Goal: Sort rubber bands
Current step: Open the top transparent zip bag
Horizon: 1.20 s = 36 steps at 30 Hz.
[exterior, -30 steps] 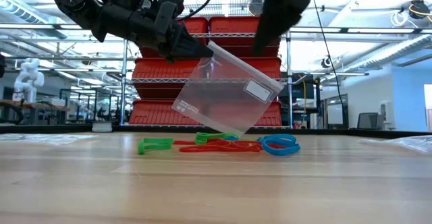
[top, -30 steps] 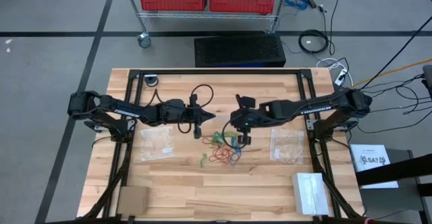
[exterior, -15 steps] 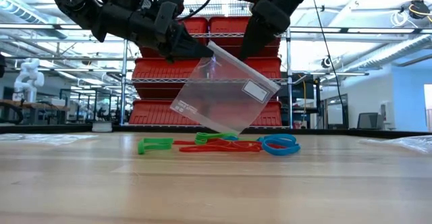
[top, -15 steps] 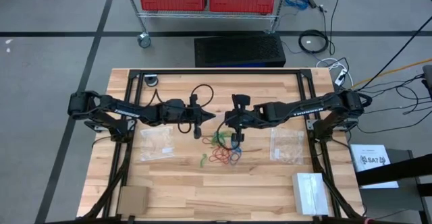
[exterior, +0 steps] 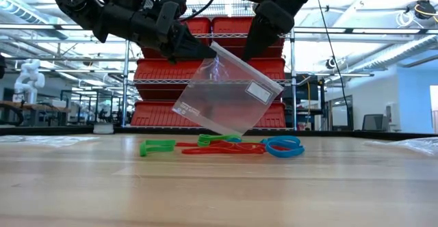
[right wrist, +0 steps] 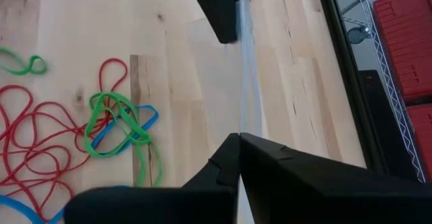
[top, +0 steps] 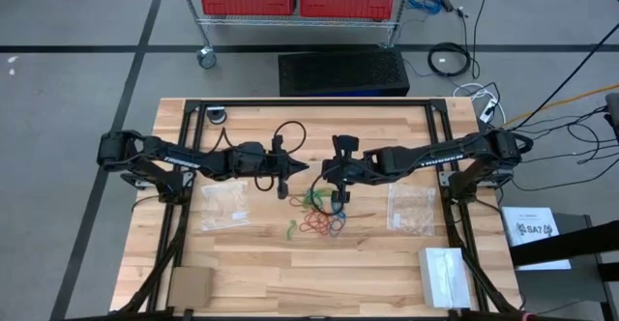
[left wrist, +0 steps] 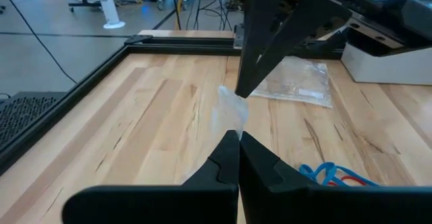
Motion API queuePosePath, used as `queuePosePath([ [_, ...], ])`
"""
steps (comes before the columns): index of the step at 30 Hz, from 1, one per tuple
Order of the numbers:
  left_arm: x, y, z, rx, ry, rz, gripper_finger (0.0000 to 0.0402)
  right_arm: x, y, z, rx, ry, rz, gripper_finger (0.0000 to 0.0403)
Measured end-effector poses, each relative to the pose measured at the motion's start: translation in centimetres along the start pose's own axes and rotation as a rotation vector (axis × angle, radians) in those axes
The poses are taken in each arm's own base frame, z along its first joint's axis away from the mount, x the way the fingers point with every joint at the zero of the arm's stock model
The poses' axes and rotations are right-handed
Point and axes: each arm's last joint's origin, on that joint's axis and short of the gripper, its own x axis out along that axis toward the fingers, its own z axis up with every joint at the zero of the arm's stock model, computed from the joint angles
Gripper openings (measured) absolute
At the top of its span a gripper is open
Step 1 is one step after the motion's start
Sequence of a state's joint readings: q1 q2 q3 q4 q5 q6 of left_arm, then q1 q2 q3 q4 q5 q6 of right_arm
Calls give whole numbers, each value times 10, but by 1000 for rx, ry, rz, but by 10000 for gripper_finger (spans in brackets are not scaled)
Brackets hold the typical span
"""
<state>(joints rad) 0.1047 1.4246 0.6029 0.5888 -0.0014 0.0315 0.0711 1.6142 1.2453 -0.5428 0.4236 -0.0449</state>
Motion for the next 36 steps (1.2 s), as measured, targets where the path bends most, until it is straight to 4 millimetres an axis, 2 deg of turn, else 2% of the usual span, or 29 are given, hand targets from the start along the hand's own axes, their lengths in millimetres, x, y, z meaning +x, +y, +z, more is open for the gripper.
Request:
queuePosePath([
  [16,0,0,0,0,4,0,0,-6,-3,-1,-2,2,-19,0],
  [27,0,0,0,-1,4,1,0,6,0,-1,3,17,-1,0],
  [36,0,0,0,-3,3,-4,0,17,-10,0,40,7,-29,0],
])
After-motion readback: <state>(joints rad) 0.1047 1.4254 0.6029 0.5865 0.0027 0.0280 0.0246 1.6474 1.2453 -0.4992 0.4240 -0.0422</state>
